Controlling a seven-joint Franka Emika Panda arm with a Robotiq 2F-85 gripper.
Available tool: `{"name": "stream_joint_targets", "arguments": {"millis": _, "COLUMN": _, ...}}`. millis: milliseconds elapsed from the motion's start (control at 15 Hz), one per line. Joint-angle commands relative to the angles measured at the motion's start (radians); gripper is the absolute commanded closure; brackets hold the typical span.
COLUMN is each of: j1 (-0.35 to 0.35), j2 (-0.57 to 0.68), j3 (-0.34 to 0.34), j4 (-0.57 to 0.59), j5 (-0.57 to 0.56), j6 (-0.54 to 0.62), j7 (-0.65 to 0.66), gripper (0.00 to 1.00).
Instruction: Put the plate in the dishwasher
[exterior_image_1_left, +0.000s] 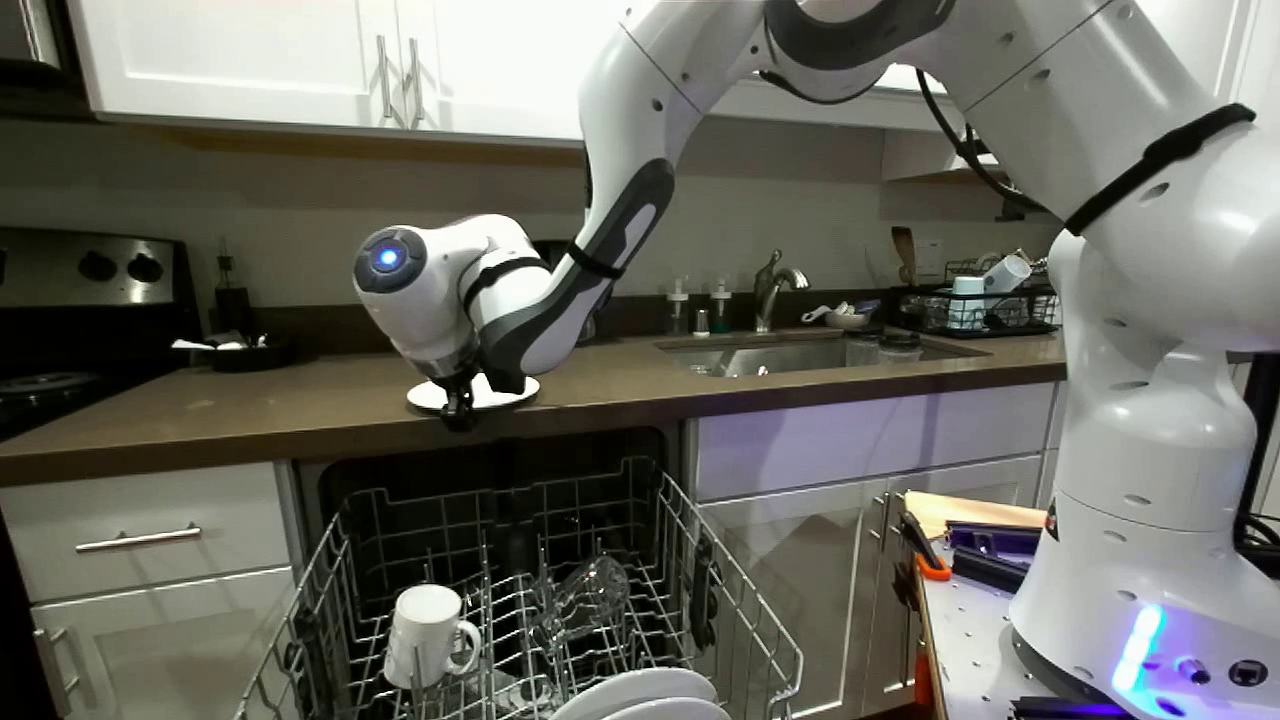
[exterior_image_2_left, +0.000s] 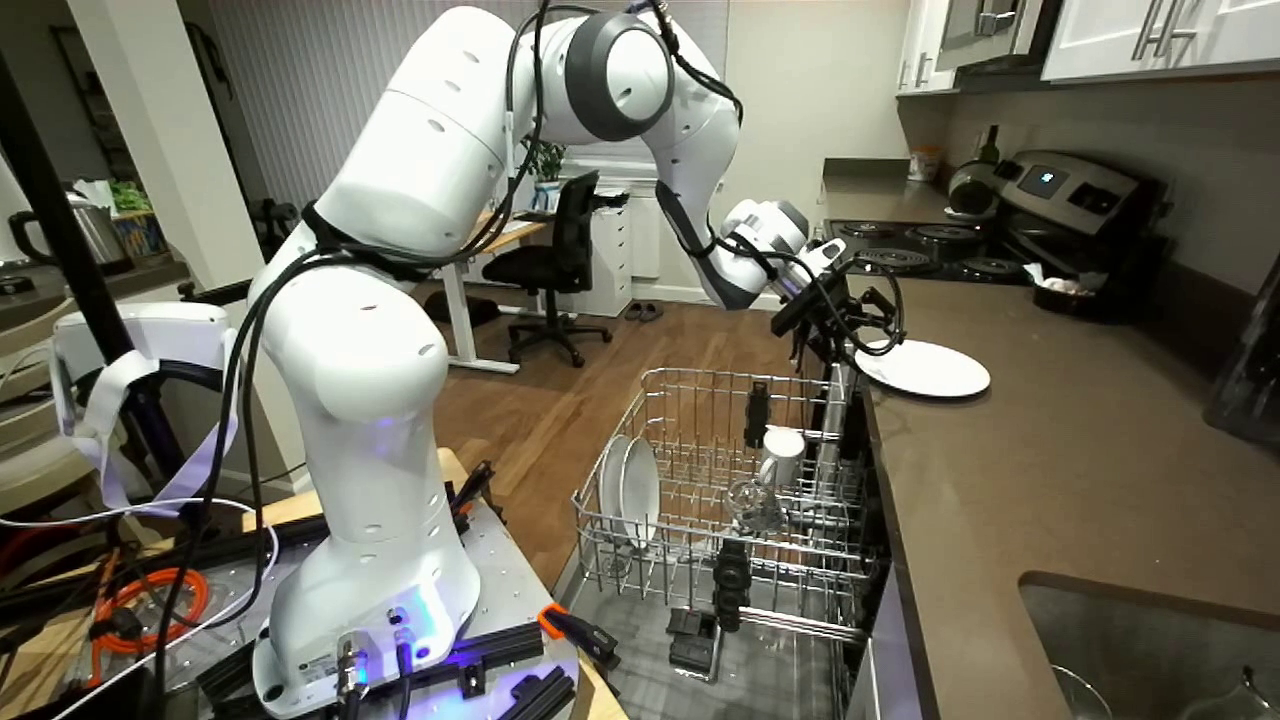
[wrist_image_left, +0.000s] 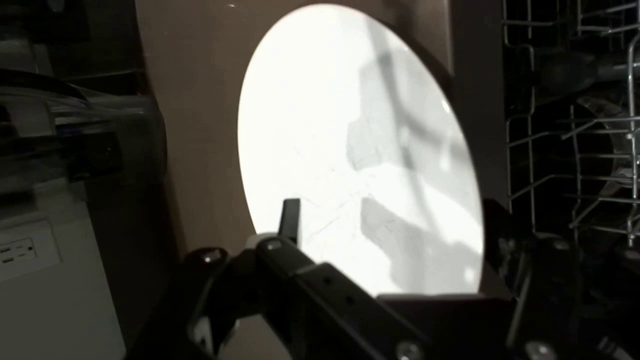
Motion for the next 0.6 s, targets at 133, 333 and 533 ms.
{"name": "stream_joint_targets", "arguments": {"millis": 133, "j1": 0.003, "j2": 0.019, "j3": 0.008, "j4": 0.022, "j5": -0.022, "j6": -0.038, "j7": -0.010, "gripper": 0.56}}
{"name": "stream_joint_targets", "arguments": {"millis": 333, "j1": 0.007, "j2": 0.007, "j3": 0.015, "j4": 0.001, "j5": -0.027, "j6": -0.041, "j7": -0.010, "gripper": 0.76}}
{"name": "stream_joint_targets", "arguments": {"millis": 533, "j1": 0.013, "j2": -0.002, "j3": 0.018, "j4": -0.013, "j5": -0.034, "j6": -0.044, "j7": -0.007, "gripper": 0.92}}
